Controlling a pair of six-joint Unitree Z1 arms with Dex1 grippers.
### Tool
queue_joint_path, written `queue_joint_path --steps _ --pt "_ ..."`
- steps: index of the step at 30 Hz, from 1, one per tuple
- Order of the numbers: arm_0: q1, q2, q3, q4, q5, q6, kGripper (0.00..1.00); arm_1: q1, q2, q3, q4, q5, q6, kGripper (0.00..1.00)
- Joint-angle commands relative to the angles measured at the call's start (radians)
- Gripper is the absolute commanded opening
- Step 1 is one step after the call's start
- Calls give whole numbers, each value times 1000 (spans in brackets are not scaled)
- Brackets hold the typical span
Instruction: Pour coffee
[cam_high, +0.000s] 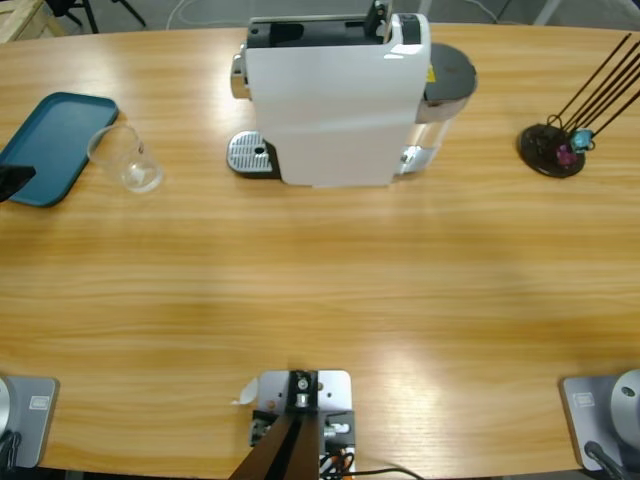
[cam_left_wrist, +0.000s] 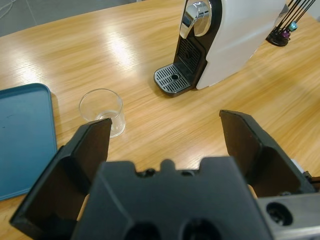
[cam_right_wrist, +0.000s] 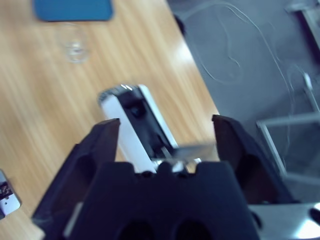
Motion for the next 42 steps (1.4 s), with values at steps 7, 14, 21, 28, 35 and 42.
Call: queue_joint_path --steps 7,14,21,28,35,42 --pt "-7 -13 76 -123 82 -117 947 -40 -303 681 -418 -272 409 0" --pt "-7 -29 51 -49 28 -86 931 21 -277 849 -582 -420 449 0" --pt "-7 -14 25 -7 23 -86 934 77 -196 787 -616 -430 400 0" --pt "-7 -25 20 2 22 -86 945 116 -129 720 -614 -420 375 0" --pt "-7 -20 20 3 22 -86 941 141 -73 708 -618 -396 385 0" --pt "-7 -19 20 3 22 -86 945 157 9 633 -629 -376 363 0"
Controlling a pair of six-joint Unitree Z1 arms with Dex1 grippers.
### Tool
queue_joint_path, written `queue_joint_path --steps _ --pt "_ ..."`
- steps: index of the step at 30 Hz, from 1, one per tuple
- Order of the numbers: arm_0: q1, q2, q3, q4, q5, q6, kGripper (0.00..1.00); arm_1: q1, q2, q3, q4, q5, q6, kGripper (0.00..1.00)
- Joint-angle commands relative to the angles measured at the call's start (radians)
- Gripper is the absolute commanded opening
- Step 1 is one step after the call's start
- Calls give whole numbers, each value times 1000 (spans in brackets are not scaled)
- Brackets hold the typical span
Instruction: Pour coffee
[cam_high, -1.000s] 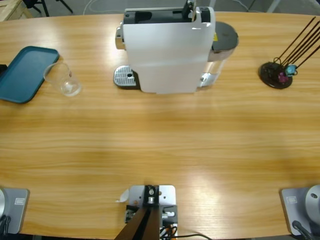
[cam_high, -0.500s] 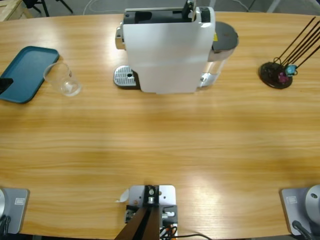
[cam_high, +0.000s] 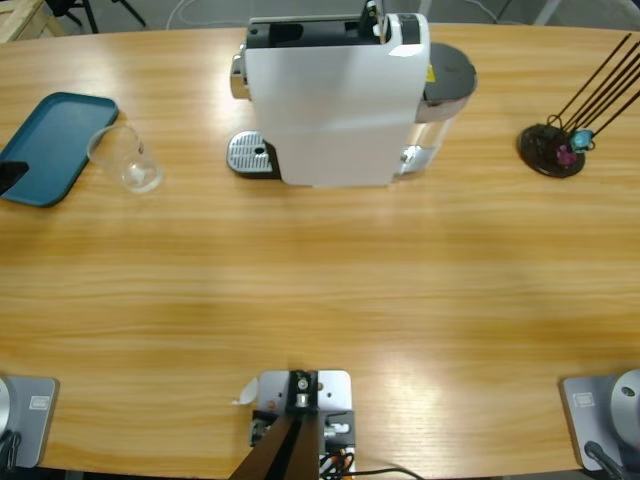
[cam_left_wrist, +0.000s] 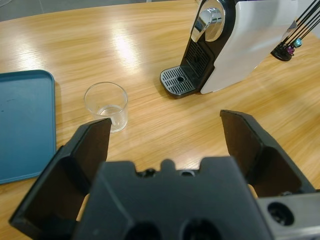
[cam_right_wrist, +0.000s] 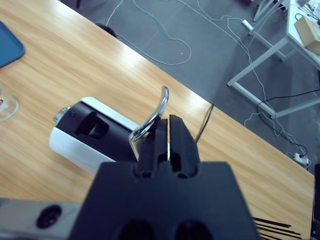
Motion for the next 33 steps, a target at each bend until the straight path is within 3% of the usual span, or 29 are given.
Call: queue_joint_path --steps 1,20,33 --pt "-7 0 -2 16 -18 7 945 41 149 -79 -14 35 -26 0" --pt "-7 -1 -1 16 -16 7 945 59 270 -38 -27 127 54 0" --pt "-7 -3 0 19 -16 7 945 59 298 69 -136 176 100 0"
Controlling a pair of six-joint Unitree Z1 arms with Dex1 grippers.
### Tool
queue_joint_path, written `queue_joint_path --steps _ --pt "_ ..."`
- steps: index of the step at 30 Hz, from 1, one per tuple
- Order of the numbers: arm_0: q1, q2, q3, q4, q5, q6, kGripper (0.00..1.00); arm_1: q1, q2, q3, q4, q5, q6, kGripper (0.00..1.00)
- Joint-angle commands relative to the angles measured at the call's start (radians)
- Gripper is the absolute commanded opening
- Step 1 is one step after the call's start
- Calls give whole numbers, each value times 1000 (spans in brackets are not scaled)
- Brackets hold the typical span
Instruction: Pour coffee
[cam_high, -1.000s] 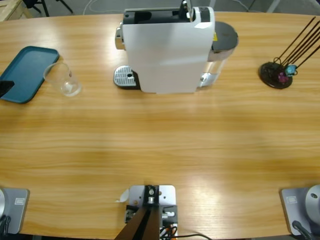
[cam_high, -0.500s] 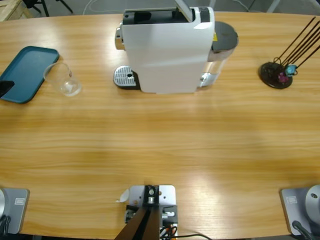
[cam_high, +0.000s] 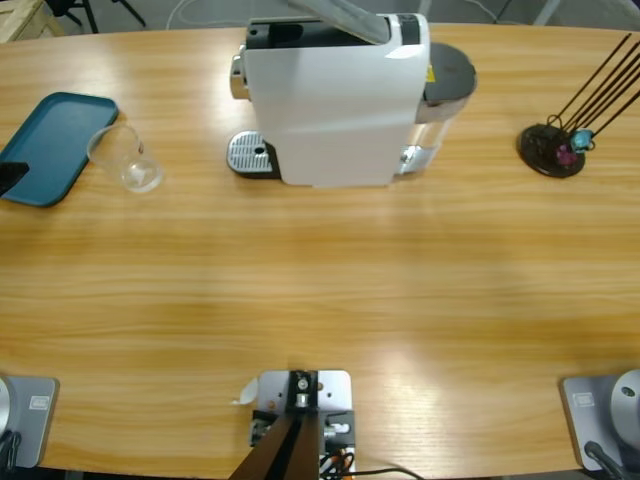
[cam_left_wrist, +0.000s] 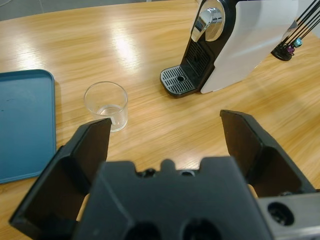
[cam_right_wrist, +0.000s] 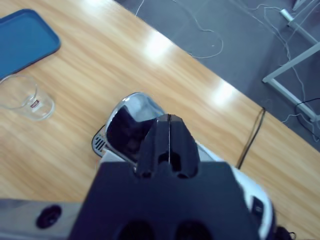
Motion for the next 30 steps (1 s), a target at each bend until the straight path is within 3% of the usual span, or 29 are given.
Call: queue_joint_path --steps 1,24,30 --pt "-7 -5 1 17 -16 7 945 38 117 118 -56 47 35 0" --pt "-7 -1 1 18 -16 7 945 38 109 340 -235 64 103 0" --pt "-7 11 5 14 -6 8 968 37 22 324 -234 51 102 0"
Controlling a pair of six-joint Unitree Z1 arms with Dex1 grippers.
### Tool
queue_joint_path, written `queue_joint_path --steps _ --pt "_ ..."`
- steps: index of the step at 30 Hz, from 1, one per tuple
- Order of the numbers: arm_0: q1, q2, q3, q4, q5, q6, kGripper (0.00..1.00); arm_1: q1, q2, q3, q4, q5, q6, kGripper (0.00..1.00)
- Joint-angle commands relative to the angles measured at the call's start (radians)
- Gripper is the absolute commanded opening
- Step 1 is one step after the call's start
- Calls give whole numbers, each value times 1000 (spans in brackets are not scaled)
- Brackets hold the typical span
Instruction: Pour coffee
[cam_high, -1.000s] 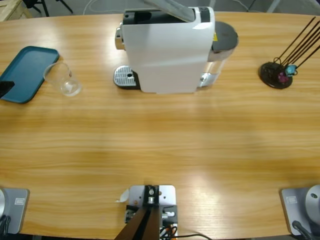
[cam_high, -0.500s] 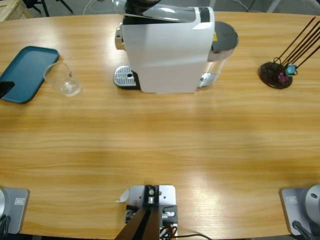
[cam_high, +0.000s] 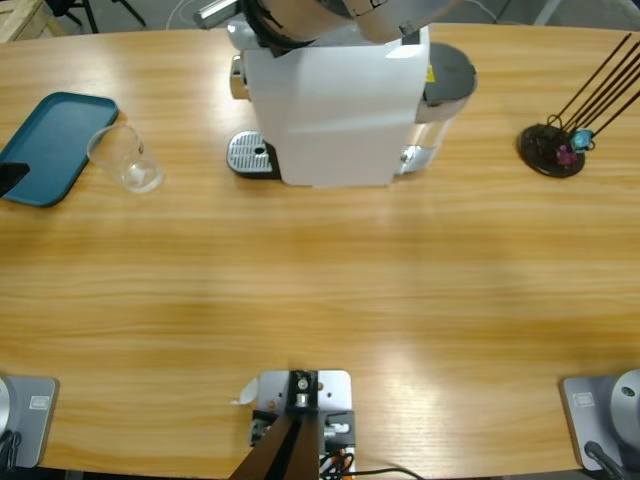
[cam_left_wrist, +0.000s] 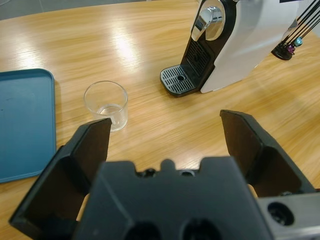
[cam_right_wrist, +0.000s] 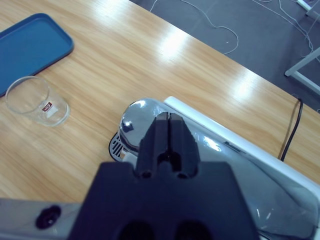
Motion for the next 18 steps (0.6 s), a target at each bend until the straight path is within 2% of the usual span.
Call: queue_joint_path --steps 1,4,5,6,7,8,10,11,15,18 --pt "-7 18 9 6 -5 9 967 25 1 78 25 22 10 0" --pt "-7 40 17 -10 -5 11 962 25 -77 64 -2 65 -56 0" --pt "-7 47 17 -11 -5 11 959 25 -107 38 71 115 -88 0" --pt "-7 51 19 -14 -3 11 959 25 -123 -29 179 137 -89 194" --pt "-7 49 23 -18 0 11 955 25 -134 -105 298 146 -85 321" --pt "-7 43 29 -21 11 11 950 25 -150 -155 393 149 -86 494" --pt "-7 17 37 -26 25 -2 950 25 -212 -169 488 167 -88 895" --pt "-7 3 44 -33 43 -11 950 25 -254 -158 510 171 -89 960" --pt "3 14 63 -114 103 12 942 25 -447 59 523 208 -96 1000" --pt "38 65 56 -153 142 72 886 25 -590 280 405 250 -84 1000"
